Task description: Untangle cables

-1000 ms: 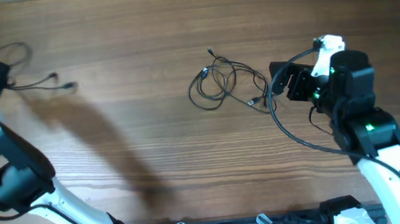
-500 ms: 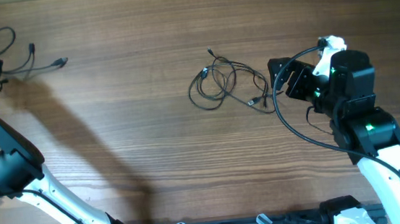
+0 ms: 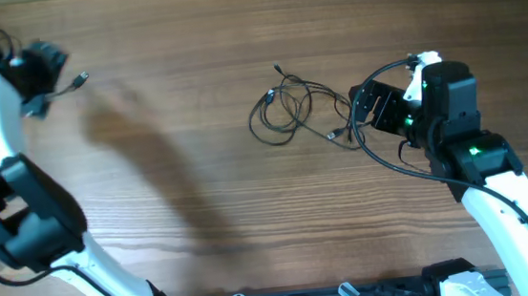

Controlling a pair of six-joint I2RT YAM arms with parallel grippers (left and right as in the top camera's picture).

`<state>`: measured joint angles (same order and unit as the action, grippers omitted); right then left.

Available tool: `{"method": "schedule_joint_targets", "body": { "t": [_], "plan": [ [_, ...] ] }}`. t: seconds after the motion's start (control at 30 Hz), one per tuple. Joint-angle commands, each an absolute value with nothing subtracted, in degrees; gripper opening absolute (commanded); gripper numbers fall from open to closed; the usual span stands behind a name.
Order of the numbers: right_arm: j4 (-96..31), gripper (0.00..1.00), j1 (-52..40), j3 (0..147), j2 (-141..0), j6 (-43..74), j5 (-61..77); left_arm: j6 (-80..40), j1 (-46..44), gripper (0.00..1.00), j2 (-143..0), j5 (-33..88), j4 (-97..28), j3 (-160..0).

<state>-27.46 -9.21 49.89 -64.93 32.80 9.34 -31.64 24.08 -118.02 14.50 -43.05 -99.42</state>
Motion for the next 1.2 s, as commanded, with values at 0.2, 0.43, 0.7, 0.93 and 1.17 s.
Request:
{"method": "schedule_joint_targets", "body": {
  "t": [0.2, 0.43, 0.7, 0.93, 1.17],
  "plan": [
    [-43.8, 1.0, 2.5, 50.7, -63.9, 54.1, 2.9, -40.0, -16.1, 1.0, -117.7, 24.6, -52.2, -99.4],
    [-50.6, 1.0, 9.2, 50.6, -63.9, 54.0, 2.9, -59.3, -34.4, 0.92, -117.9, 23.0, -38.0, -99.4],
    [-52.5, 1.0, 9.2, 50.6, -63.9, 54.0, 3.1, -63.7, -39.1, 0.73, -119.8, 14.7, -37.3, -99.3],
    [-52.8, 1.0, 9.2, 50.6, -63.9, 51.1, 3.1, -63.7, -41.5, 0.52, -124.7, 14.6, -37.9, -99.3],
    [-52.8, 1.0, 9.2, 50.5, -63.9, 50.9, 3.2, -63.0, -41.9, 0.19, -127.7, 10.1, -37.7, -99.3]
  ]
}}
